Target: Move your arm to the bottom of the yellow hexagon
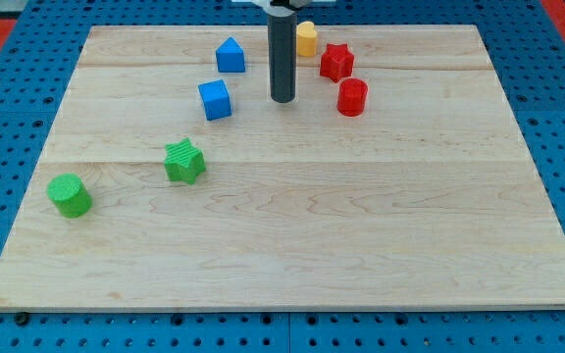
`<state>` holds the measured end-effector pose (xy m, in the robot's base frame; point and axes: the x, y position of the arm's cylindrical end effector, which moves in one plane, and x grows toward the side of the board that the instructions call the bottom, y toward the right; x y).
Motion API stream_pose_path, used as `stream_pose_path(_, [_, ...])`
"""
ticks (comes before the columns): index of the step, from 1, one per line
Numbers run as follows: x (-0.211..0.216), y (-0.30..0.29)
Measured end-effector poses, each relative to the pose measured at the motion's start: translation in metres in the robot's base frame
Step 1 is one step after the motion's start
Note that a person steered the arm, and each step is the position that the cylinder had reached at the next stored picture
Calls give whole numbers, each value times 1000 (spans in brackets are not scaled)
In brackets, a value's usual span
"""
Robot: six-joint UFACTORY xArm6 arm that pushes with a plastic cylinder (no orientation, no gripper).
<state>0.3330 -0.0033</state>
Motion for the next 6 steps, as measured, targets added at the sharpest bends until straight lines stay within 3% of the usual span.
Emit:
stream_pose_path(2, [-4, -62])
stream_pose_path(4, [-4, -66])
stream_pose_path(6, [-47, 4])
